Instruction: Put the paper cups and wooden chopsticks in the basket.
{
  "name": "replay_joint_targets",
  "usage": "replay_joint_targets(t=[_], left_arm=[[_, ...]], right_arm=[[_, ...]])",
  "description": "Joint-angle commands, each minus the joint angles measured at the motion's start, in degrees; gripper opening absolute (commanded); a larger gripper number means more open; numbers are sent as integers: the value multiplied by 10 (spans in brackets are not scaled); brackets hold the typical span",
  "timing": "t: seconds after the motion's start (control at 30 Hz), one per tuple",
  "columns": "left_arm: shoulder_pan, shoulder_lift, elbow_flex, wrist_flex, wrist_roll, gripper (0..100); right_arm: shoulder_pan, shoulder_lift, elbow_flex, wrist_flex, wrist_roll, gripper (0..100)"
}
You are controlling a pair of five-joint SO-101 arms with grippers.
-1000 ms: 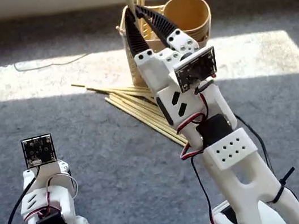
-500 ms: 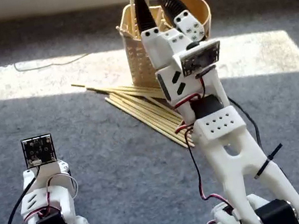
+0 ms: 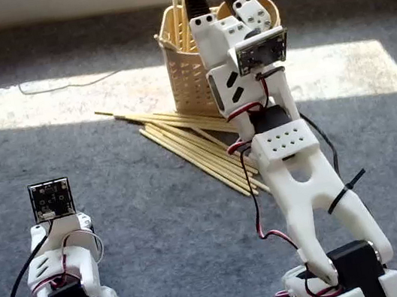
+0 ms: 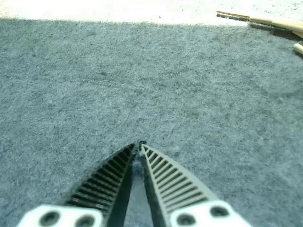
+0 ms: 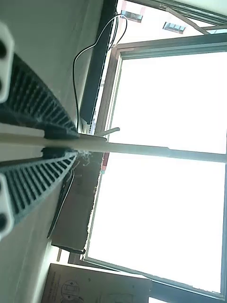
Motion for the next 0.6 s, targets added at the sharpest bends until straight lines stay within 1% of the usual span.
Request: replay_joint_targets(t=[0.0,0.57], left_arm=[[-3,-3,10,-10,-3,8],[-3,-3,10,-10,-3,8]], right_arm=[[4,-1,-22,-36,3,5],[4,1,162,-40,1,9]])
